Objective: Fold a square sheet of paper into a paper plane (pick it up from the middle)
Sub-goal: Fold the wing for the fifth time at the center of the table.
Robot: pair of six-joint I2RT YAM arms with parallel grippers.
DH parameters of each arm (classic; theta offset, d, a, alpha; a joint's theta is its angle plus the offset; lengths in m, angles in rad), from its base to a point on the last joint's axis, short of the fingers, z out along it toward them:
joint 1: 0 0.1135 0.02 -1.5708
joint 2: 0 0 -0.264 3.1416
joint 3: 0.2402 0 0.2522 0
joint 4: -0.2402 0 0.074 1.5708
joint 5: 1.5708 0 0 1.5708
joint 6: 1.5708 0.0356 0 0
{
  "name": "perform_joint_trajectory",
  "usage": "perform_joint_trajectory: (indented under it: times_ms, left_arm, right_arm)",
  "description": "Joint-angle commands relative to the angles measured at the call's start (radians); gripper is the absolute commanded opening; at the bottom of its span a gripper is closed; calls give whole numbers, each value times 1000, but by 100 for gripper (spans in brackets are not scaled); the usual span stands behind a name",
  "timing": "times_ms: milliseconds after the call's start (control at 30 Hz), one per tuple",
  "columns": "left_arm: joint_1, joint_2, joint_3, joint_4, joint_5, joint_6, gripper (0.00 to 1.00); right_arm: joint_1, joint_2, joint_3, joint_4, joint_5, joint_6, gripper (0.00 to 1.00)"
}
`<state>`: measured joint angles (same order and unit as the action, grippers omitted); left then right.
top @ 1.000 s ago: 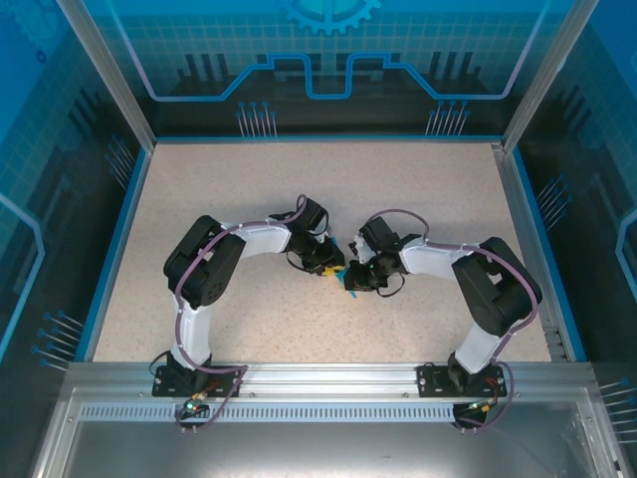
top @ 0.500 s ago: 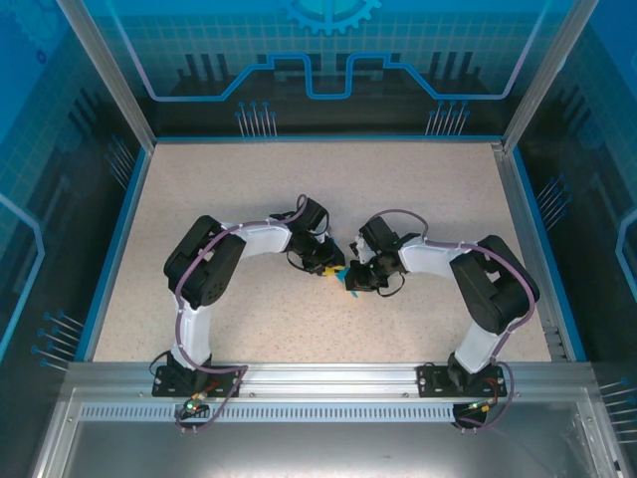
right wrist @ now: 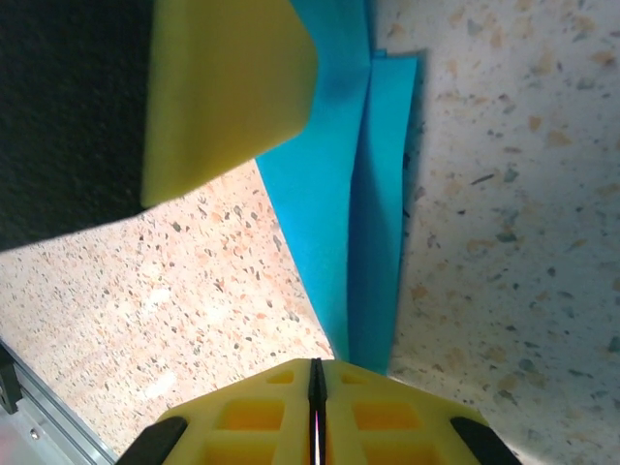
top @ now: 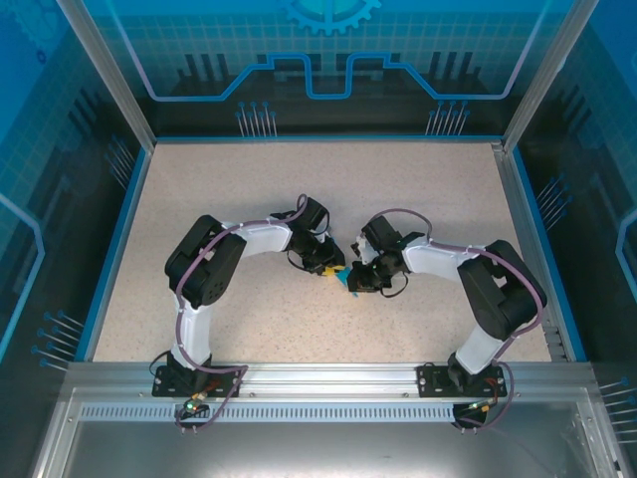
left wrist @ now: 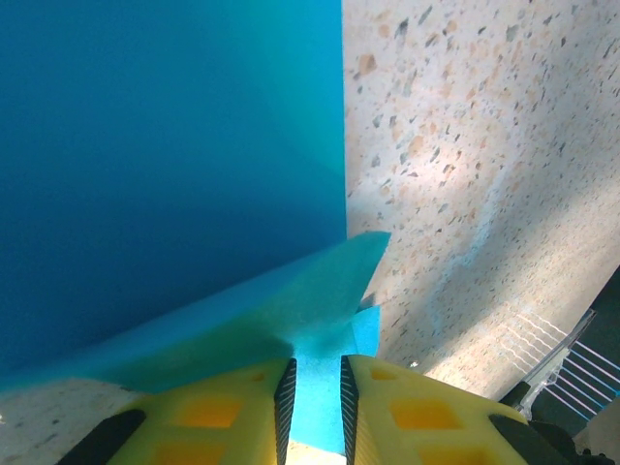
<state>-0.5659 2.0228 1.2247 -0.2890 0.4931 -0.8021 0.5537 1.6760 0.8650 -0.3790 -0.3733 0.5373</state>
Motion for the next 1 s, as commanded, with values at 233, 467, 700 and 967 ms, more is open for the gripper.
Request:
perform_joint_trajectory:
  times_ms: [233,467,700,967]
  left_arm:
    - [3,56,-2,-83,-103,20,25]
    - [3,57,-2,-86,-108,22,25]
    - [3,55,0,-84,-105,23,25]
    - [4,55,3,-81,-100,18,25]
  right_arm:
    - [-15,57,-20,-78,82,-13,10]
    - [-39,44,-55,-69,69,1,9]
    - [-62,-163,-71,25,-37,17,11]
    - [-39,-53,-8,108,-63,53,11]
